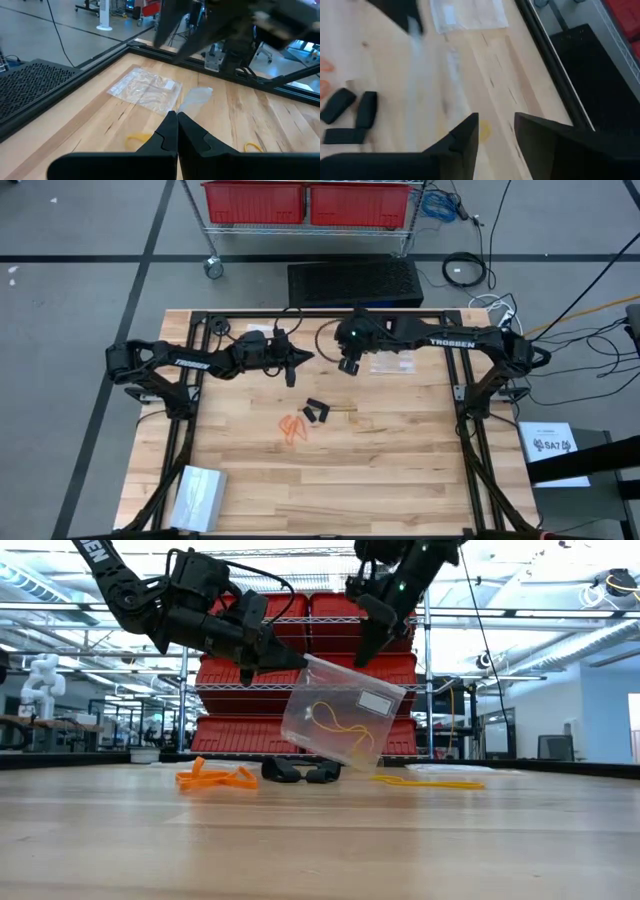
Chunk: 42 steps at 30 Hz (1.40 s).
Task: Sort rubber bands
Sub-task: Put the middle yellow rubber band into the middle transparent zip bag
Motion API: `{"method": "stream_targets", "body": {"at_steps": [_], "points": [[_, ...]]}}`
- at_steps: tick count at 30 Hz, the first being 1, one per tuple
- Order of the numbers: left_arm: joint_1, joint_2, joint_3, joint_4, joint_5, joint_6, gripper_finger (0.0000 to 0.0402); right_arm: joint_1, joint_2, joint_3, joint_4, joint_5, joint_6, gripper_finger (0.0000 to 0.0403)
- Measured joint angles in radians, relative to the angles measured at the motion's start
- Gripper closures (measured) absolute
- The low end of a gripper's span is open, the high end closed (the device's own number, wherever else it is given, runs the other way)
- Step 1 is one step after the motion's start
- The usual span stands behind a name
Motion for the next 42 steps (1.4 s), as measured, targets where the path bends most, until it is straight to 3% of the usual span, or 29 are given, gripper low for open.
{"method": "stream_targets", "body": {"at_steps": [5,12,15,19,24,33,37,42], "points": [[0.0,-0.001,0.0,-0.004,0.0,0.016,0.0402,-0.05,0.018,0.0,-0.016,-0.147,-0.012,0.0328],[0.0,-0.04,-0.001,-0.094,-0.047,0.079,0.0402,-0.056,0.016,-0.054,-0.082,-0.152,-0.011,0.0354],[0.0,-0.087,-0.009,-0.165,-0.076,0.106,0.0402,-0.068,0.018,-0.15,-0.009,-0.196,-0.001,0.0338],[0.007,-0.16,-0.031,-0.216,-0.08,0.11,0.0401,-0.095,0.018,-0.303,0.216,-0.275,-0.012,0.0312],[0.009,-0.221,-0.082,-0.222,-0.08,0.095,0.0401,-0.095,0.03,-0.431,0.472,-0.277,-0.028,0.0266],[0.008,-0.215,-0.092,-0.235,-0.082,0.079,0.0402,-0.105,0.191,-0.441,0.65,-0.23,-0.035,0.0167],[0.008,-0.216,-0.092,-0.234,-0.083,0.079,0.0402,-0.134,0.245,-0.441,0.724,-0.177,-0.022,0.0148],[0.009,-0.216,-0.091,-0.242,-0.084,0.081,0.0402,-0.168,0.274,-0.441,0.771,-0.195,-0.008,0.0146]]}}
